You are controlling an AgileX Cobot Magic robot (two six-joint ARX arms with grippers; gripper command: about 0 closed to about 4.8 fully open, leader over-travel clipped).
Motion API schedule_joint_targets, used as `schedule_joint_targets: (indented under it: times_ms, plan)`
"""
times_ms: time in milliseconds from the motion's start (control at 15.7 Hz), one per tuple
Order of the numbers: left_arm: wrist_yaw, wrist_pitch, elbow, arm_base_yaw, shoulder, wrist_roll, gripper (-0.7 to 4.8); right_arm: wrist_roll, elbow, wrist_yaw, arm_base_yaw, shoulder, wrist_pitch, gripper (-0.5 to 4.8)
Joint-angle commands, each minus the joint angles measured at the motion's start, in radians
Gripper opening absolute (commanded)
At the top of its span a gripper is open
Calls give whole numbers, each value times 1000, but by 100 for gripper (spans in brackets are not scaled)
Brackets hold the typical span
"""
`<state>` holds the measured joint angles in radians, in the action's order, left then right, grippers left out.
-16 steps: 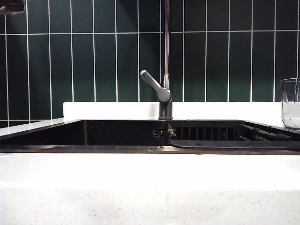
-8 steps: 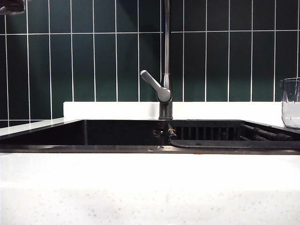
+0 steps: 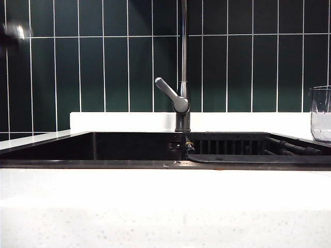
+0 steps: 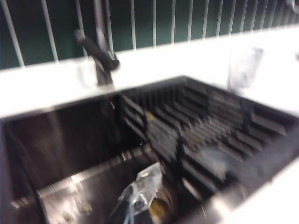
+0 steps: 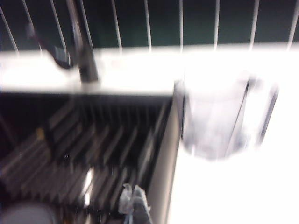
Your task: Pick up the mug next to the sink, go to the faucet to get some water, pour the water into the sink, and finally put the mug back to its place.
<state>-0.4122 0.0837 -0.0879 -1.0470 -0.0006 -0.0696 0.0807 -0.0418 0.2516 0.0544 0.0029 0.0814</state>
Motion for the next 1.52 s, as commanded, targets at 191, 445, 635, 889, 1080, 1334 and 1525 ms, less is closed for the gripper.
schedule_joint_targets:
  times_ms: [191,445,635,889,1080,1334,1525]
  plan:
    - [103,-156,81,0,2,42,-6,-4,19,-27,-47,0,-97,-7]
    - [102,-154,81,0,1,13,-6,-30,41,-126,-66,0,-163,-7]
    - [98,-154,81,0,1,-9,-5,-40,41,-172,-65,0,-160,-7]
    - [99,-145,81,0,1,19,-5,-25,41,-171,-65,0,-127,-7]
    - [98,-141,81,0,1,20,-5,-25,41,-167,-65,0,-61,-7]
    - [99,-141,81,0,1,20,-5,-26,41,-167,-65,0,-56,-6]
    - [98,-141,81,0,1,20,-5,-26,41,-167,-65,0,-56,-6]
